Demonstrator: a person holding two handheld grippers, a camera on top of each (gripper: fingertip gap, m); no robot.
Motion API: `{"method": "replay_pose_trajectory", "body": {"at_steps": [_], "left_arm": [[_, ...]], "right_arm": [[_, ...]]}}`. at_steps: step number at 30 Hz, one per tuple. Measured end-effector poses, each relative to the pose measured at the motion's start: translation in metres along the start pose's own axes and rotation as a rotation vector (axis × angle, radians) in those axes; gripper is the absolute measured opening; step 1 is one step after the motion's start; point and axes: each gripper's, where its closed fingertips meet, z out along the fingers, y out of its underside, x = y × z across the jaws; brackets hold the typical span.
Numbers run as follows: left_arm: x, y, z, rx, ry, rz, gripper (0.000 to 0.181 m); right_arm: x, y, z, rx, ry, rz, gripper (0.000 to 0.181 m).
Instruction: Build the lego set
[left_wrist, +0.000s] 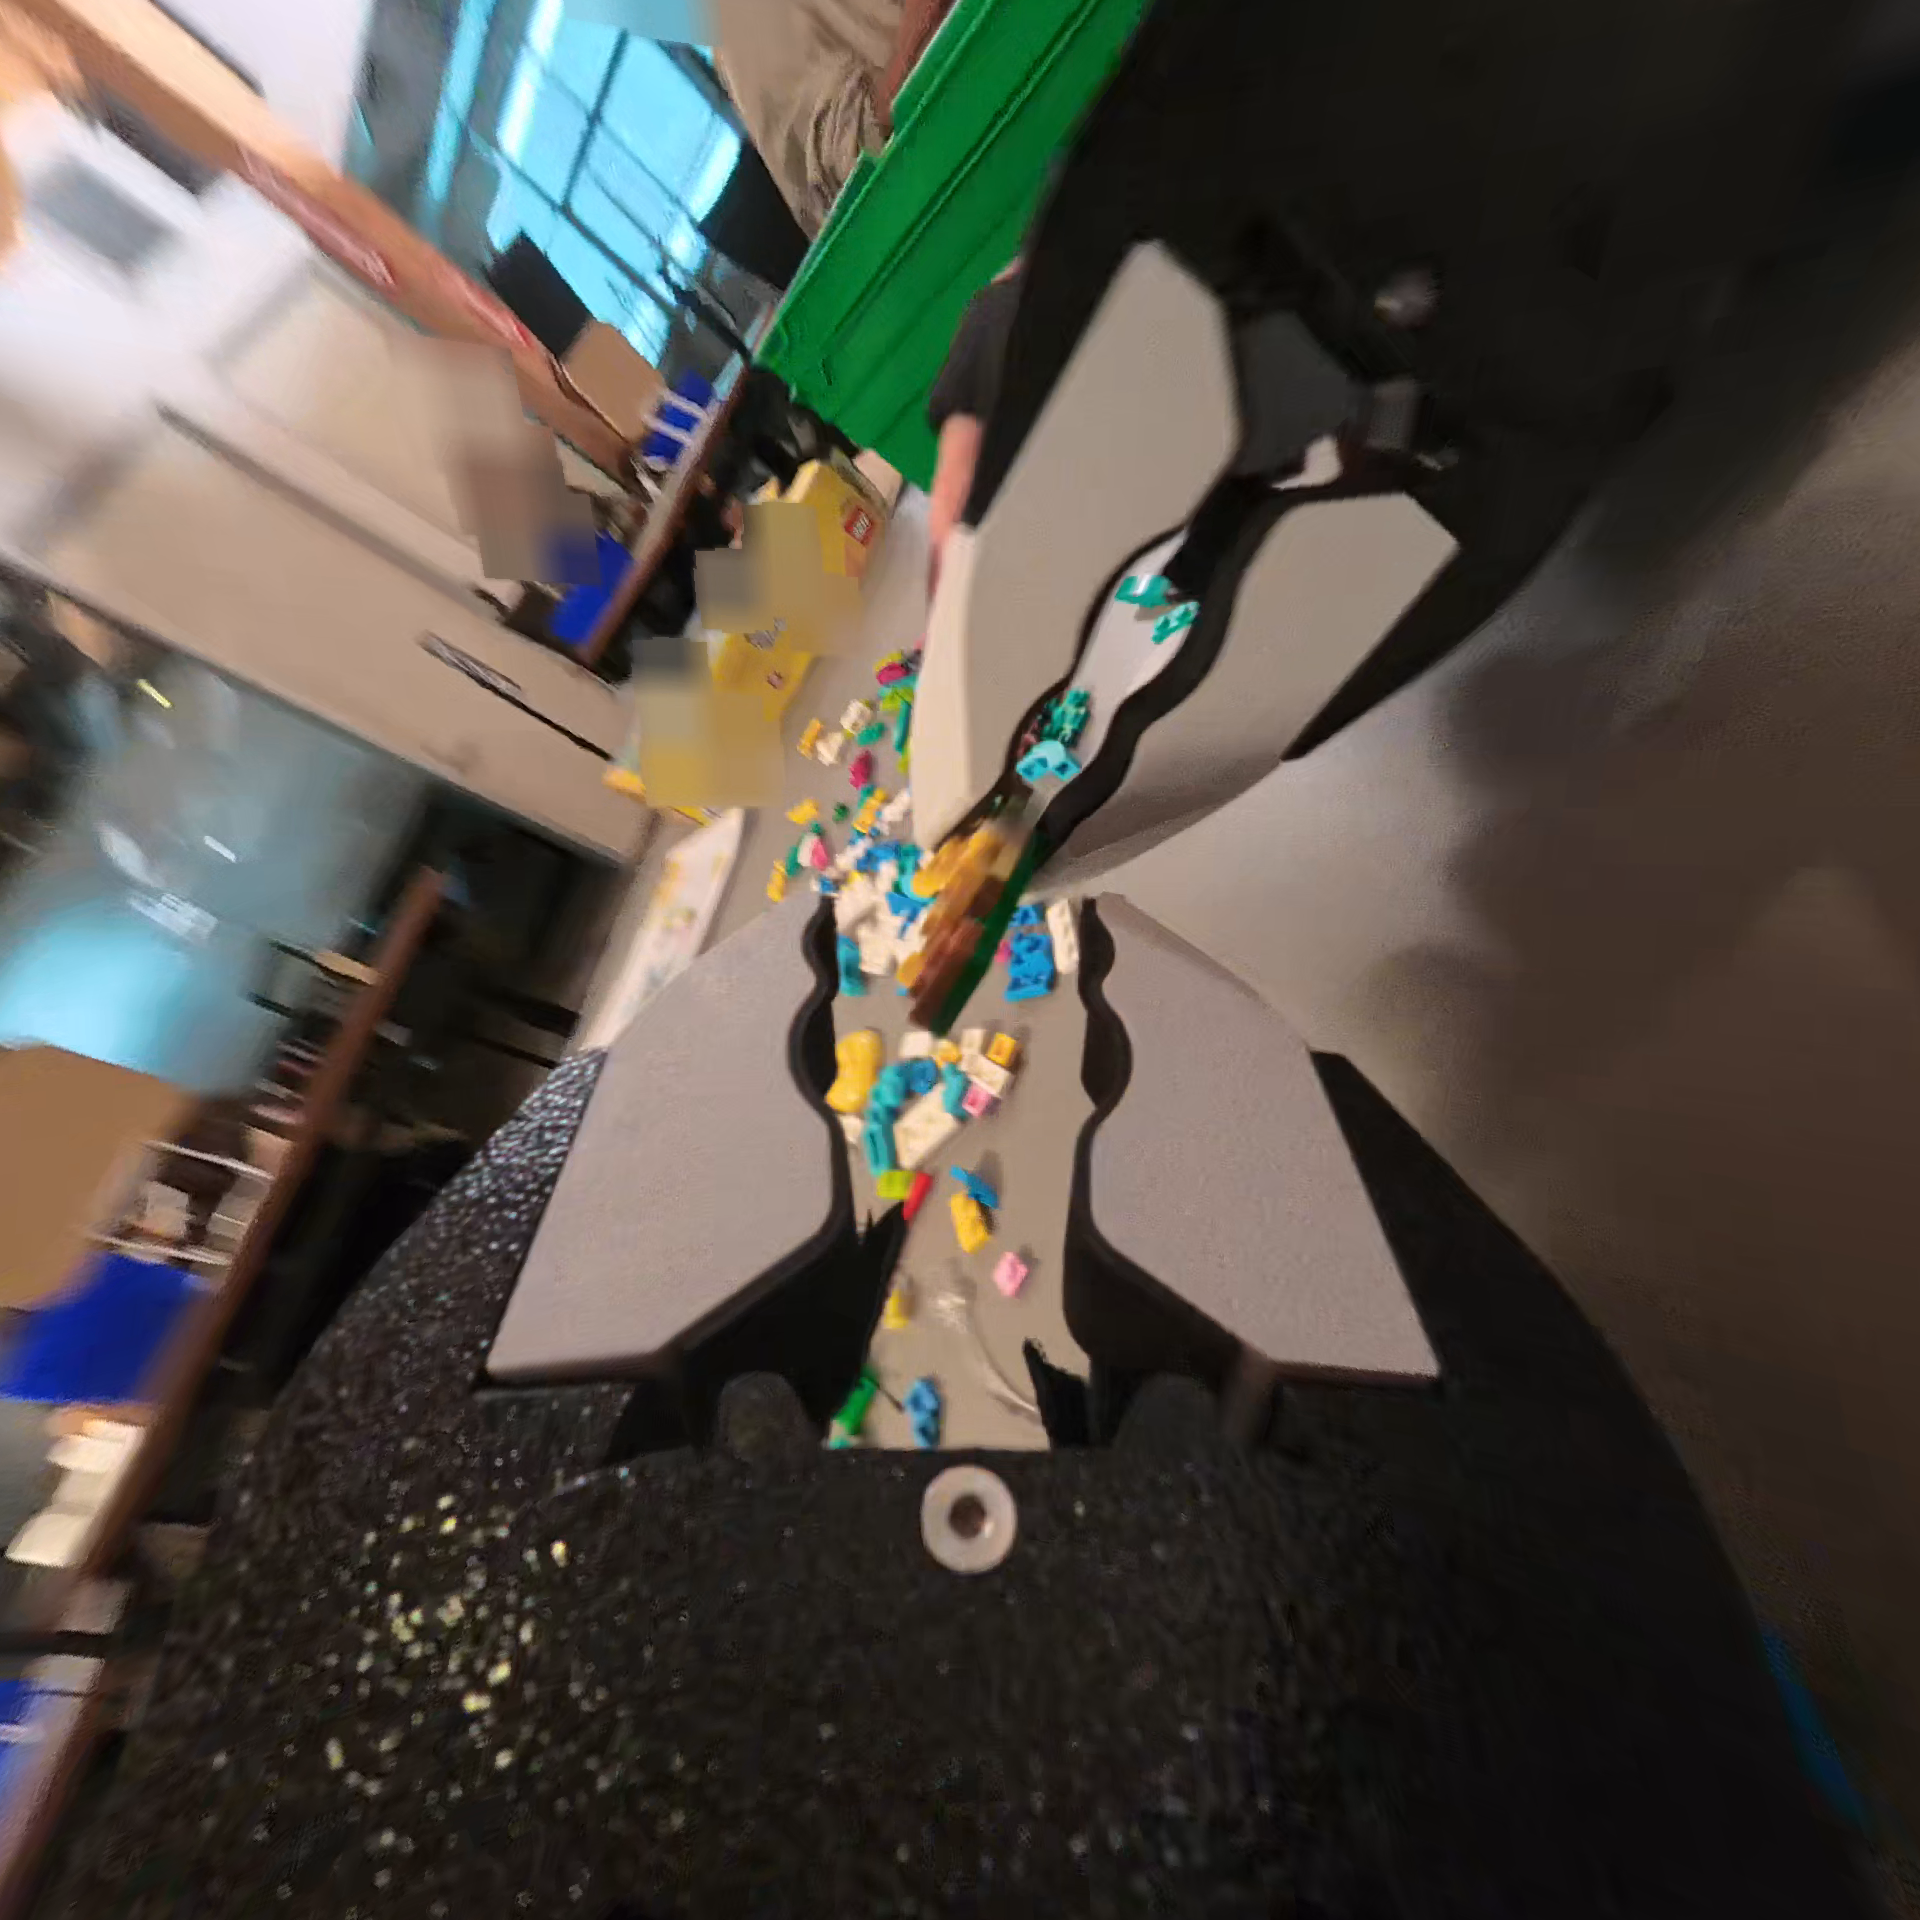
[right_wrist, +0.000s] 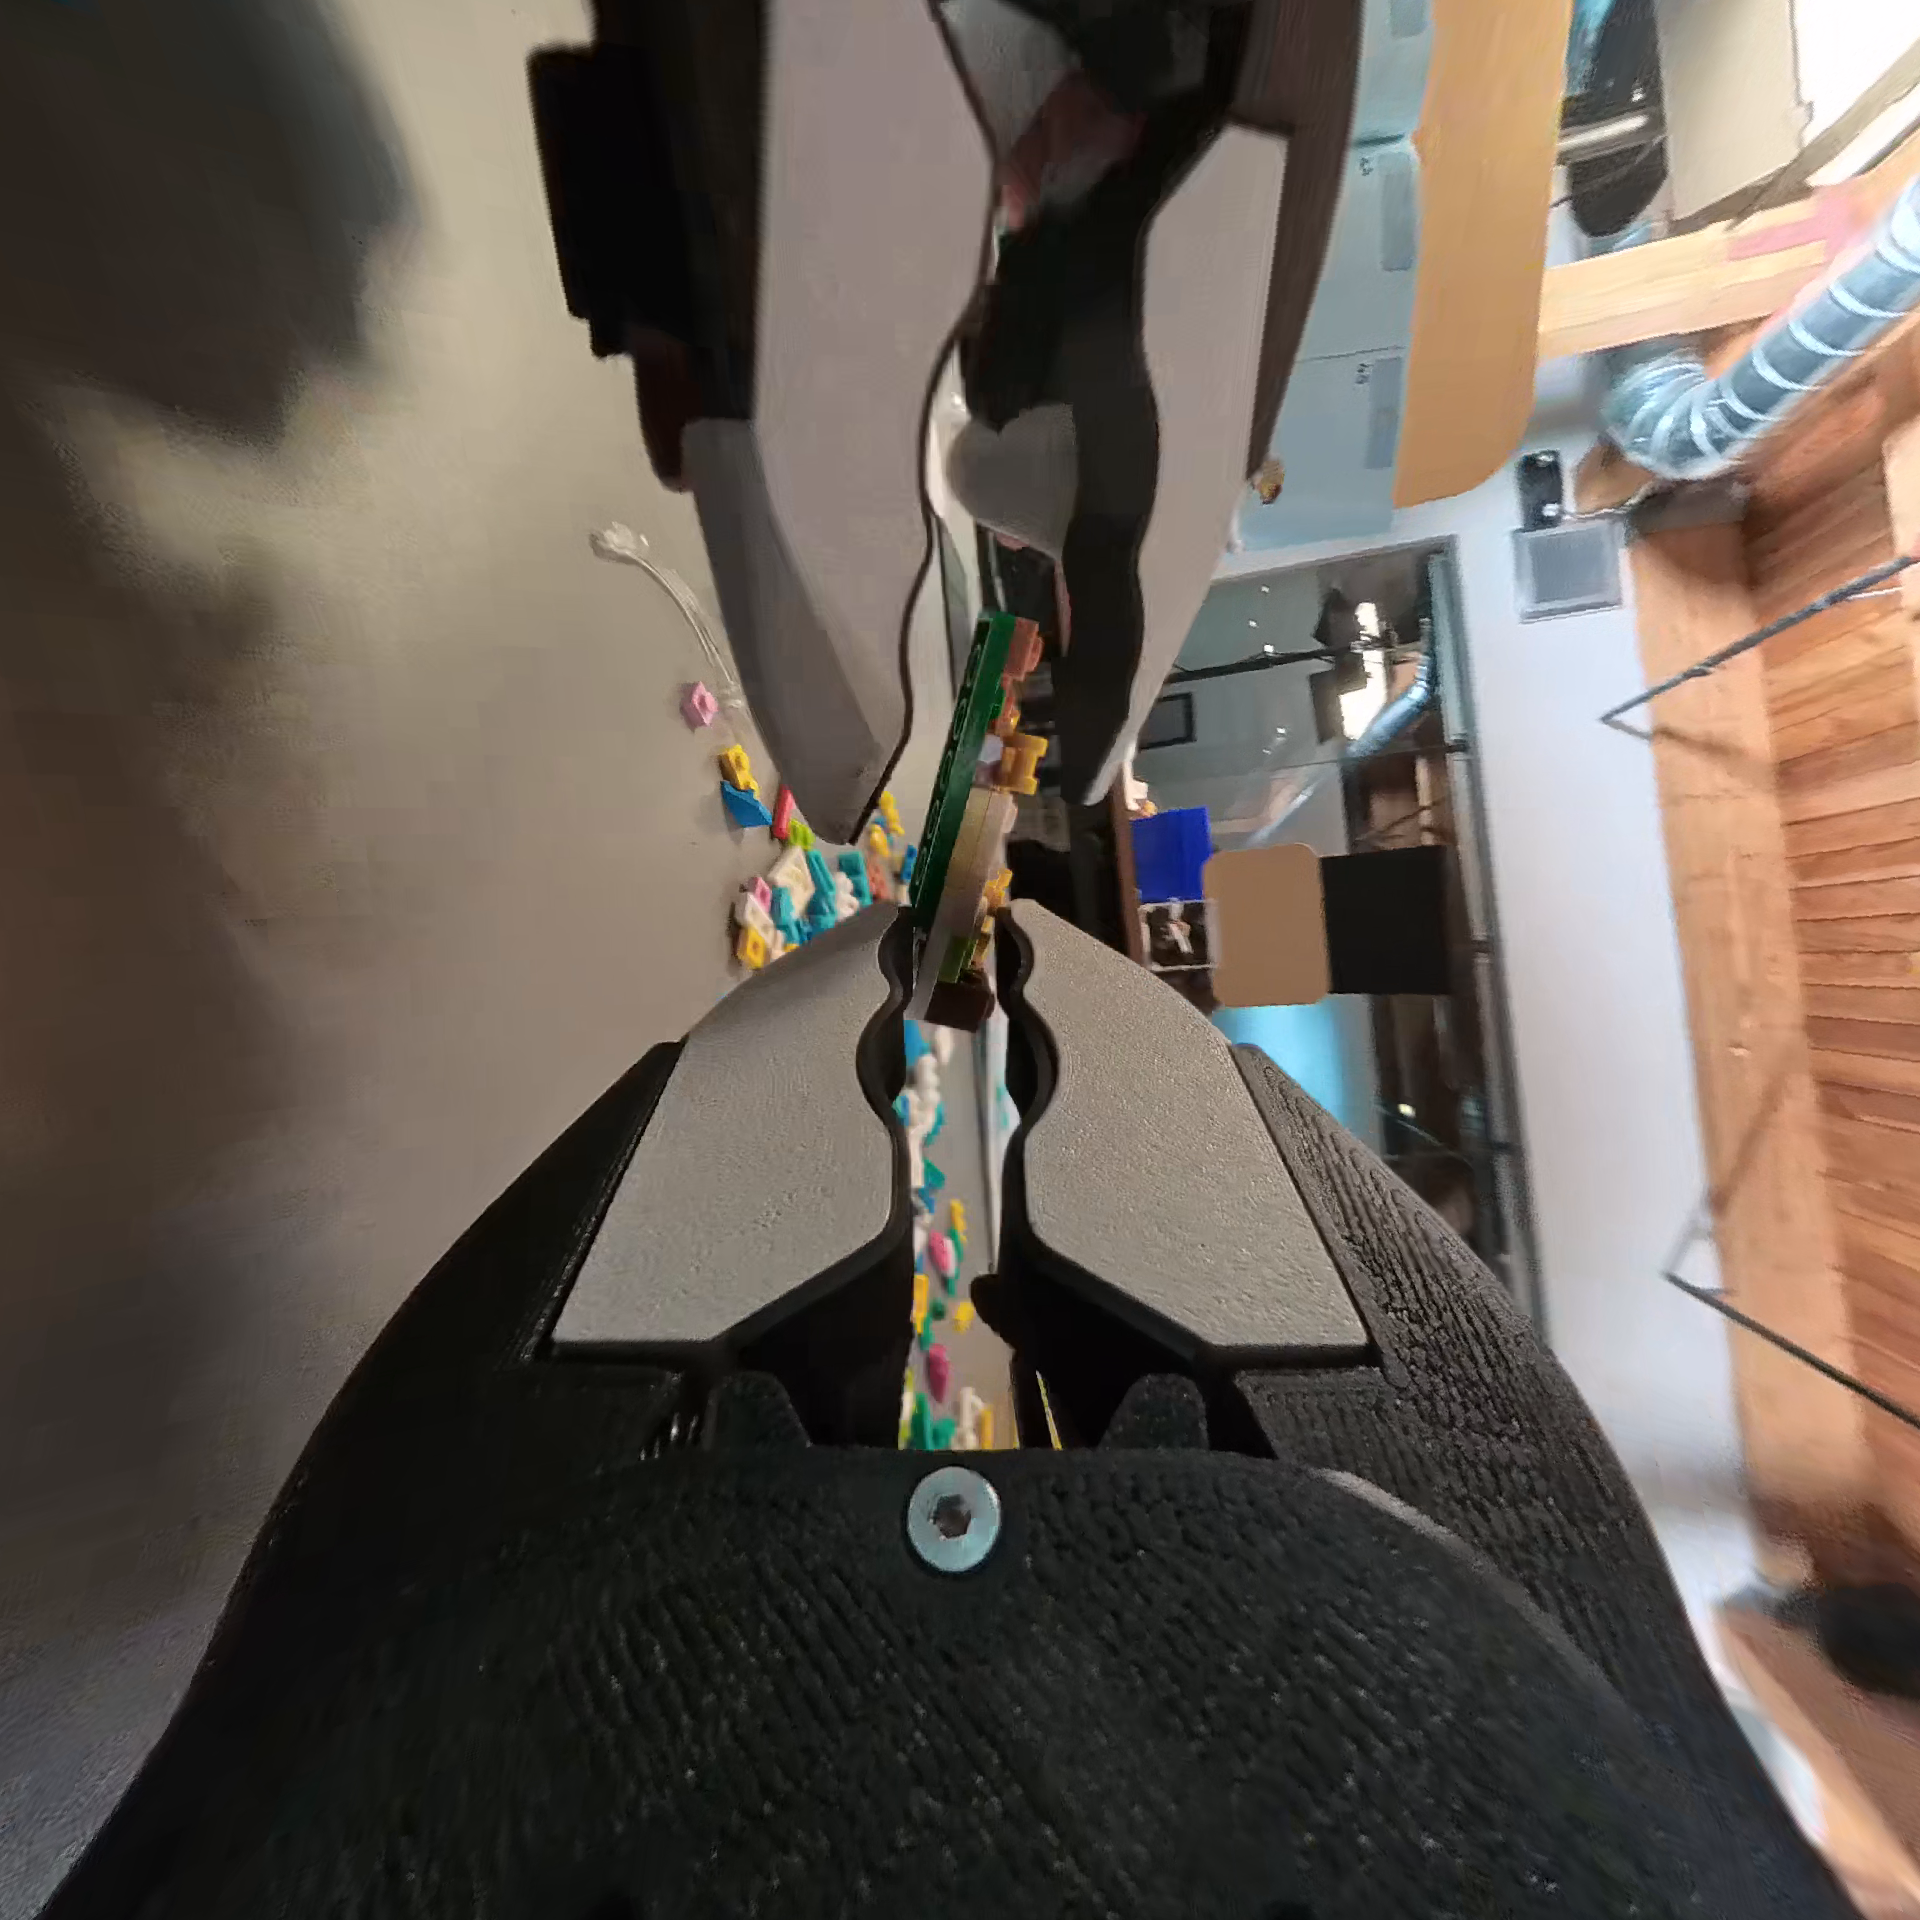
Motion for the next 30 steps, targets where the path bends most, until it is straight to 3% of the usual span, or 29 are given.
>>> {"method": "replay_pose_trajectory", "body": {"at_steps": [1, 5, 14, 30], "left_arm": [[0.003, -0.003, -0.001, 0.005, -0.017, 0.084, 0.038], [0.006, -0.003, 0.001, -0.019, -0.059, 0.232, 0.017], [0.015, -0.008, -0.001, 0.013, -0.021, 0.304, 0.013], [0.027, -0.015, 0.000, 0.052, 0.031, 0.312, 0.013]], "right_arm": [[-0.002, -0.001, 0.000, 0.010, -0.022, 0.027, 0.012], [-0.008, -0.003, -0.002, 0.042, -0.105, 0.099, 0.013], [-0.012, -0.006, -0.009, 0.077, -0.249, 0.154, 0.015], [-0.019, -0.007, -0.020, 0.123, -0.443, -0.014, 0.013]]}}
